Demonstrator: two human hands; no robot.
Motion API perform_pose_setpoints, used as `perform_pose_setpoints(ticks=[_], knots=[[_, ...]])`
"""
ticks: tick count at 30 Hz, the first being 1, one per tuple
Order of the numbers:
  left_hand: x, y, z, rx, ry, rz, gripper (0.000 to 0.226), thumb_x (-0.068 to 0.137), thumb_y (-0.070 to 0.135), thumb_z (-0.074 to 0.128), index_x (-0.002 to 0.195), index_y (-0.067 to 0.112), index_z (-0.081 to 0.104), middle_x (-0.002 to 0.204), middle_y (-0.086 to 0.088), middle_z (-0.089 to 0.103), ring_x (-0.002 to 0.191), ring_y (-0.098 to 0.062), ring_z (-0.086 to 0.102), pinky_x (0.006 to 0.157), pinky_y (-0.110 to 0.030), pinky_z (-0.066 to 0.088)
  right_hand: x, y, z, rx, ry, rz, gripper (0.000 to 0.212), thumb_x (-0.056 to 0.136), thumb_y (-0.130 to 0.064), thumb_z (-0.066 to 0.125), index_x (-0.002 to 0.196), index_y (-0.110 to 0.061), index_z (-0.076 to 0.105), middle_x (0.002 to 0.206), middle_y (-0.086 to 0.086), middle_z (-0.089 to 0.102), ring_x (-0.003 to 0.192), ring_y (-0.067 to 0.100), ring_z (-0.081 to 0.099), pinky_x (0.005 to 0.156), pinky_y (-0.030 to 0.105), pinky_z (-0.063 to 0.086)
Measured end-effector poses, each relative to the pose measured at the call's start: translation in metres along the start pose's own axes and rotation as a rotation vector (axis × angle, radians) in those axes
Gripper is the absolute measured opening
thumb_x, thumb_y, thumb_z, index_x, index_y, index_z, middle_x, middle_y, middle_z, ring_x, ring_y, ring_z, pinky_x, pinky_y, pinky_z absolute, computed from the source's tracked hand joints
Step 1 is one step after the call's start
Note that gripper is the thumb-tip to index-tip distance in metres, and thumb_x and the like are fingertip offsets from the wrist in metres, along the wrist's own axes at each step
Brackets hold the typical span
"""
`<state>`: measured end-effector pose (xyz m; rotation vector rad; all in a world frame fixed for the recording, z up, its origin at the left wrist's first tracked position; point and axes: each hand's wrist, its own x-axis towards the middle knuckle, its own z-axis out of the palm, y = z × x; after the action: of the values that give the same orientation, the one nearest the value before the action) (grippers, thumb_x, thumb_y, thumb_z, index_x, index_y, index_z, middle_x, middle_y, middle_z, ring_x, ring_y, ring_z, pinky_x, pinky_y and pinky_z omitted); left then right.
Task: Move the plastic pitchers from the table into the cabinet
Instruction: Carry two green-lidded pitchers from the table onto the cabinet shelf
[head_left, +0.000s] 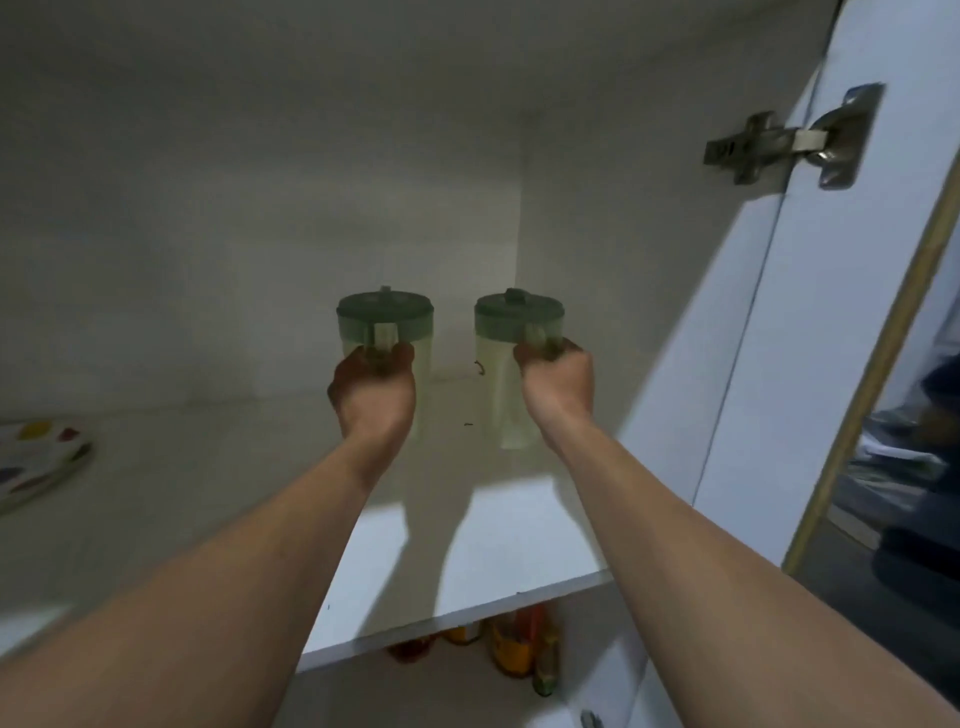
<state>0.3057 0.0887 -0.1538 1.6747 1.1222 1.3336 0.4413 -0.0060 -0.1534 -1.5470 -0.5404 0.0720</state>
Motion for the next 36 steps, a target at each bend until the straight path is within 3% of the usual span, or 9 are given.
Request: perform_pose_setpoints(ticks=[3, 9, 14, 17, 25, 29, 34, 36], knots=[[0.023, -0.013, 0.031, 0.012, 0.024, -0.043, 0.033, 0.092, 0.037, 0.056, 0.096, 0.006, 0.068, 0.088, -0.008, 0.061, 0.082, -0.027, 0.058, 0.072, -0.031, 0.041, 0.034, 0.026, 0.018, -0.028, -0.003, 0.010, 0.025, 0.089, -0.017, 0.061, 0.065, -0.020, 0.053, 0.058, -0.003, 0.051, 0.051, 0.014, 0.043, 0.050, 0.025, 0.032], [0.058, -0.036, 0.082, -0.104, 0.005, -0.051, 0.020, 0.089, 0.029, 0.059, 0.085, 0.009, 0.064, 0.082, -0.009, 0.064, 0.081, -0.028, 0.061, 0.072, -0.032, 0.046, 0.083, 0.067, 0.047, 0.012, -0.040, -0.037, 0.032, 0.085, -0.009, 0.062, 0.059, -0.019, 0.047, 0.055, -0.004, 0.047, 0.051, 0.013, 0.041, 0.053, 0.027, 0.034], [0.081, -0.058, 0.120, -0.081, -0.017, -0.055, 0.024, 0.090, 0.032, 0.059, 0.088, 0.009, 0.064, 0.088, -0.012, 0.067, 0.087, -0.032, 0.065, 0.083, -0.042, 0.054, 0.118, 0.091, 0.072, -0.006, -0.022, -0.039, 0.027, 0.085, -0.011, 0.065, 0.065, -0.018, 0.049, 0.059, -0.004, 0.049, 0.052, 0.010, 0.045, 0.052, 0.024, 0.035], [0.090, -0.066, 0.140, -0.079, -0.015, -0.059, 0.026, 0.091, 0.032, 0.060, 0.094, 0.008, 0.066, 0.095, -0.015, 0.069, 0.092, -0.033, 0.065, 0.088, -0.045, 0.053, 0.137, 0.105, 0.082, -0.030, -0.021, -0.014, 0.015, 0.085, -0.018, 0.067, 0.076, -0.017, 0.055, 0.066, -0.005, 0.053, 0.059, 0.012, 0.049, 0.058, 0.026, 0.038], [0.116, -0.072, 0.170, -0.082, -0.048, -0.063, 0.025, 0.091, 0.030, 0.059, 0.095, 0.007, 0.064, 0.089, -0.007, 0.064, 0.084, -0.026, 0.060, 0.074, -0.031, 0.045, 0.170, 0.113, 0.099, -0.044, -0.054, -0.010, 0.013, 0.087, -0.016, 0.065, 0.080, -0.014, 0.054, 0.065, -0.004, 0.050, 0.055, 0.010, 0.045, 0.050, 0.026, 0.033], [0.126, -0.074, 0.177, -0.075, -0.061, -0.072, 0.022, 0.090, 0.031, 0.059, 0.092, 0.009, 0.061, 0.088, -0.008, 0.065, 0.084, -0.028, 0.063, 0.078, -0.038, 0.052, 0.178, 0.112, 0.105, -0.044, -0.062, -0.003, 0.011, 0.088, -0.015, 0.064, 0.082, -0.014, 0.056, 0.067, -0.003, 0.052, 0.057, 0.011, 0.048, 0.050, 0.025, 0.034], [0.130, -0.075, 0.174, 0.018, -0.081, -0.055, 0.028, 0.091, 0.033, 0.058, 0.097, 0.006, 0.062, 0.088, -0.006, 0.062, 0.085, -0.028, 0.060, 0.074, -0.033, 0.045, 0.177, 0.111, 0.105, -0.089, -0.082, 0.000, 0.008, 0.090, -0.018, 0.065, 0.091, -0.012, 0.060, 0.078, 0.001, 0.060, 0.072, 0.018, 0.057, 0.052, 0.023, 0.037], [0.128, -0.075, 0.172, 0.051, -0.079, -0.078, 0.033, 0.090, 0.035, 0.060, 0.105, 0.005, 0.060, 0.091, -0.004, 0.058, 0.083, -0.024, 0.055, 0.073, -0.031, 0.040, 0.173, 0.109, 0.101, -0.152, -0.090, 0.022, 0.024, 0.090, -0.026, 0.068, 0.105, -0.010, 0.061, 0.090, 0.001, 0.061, 0.080, 0.019, 0.058, 0.061, 0.024, 0.042]])
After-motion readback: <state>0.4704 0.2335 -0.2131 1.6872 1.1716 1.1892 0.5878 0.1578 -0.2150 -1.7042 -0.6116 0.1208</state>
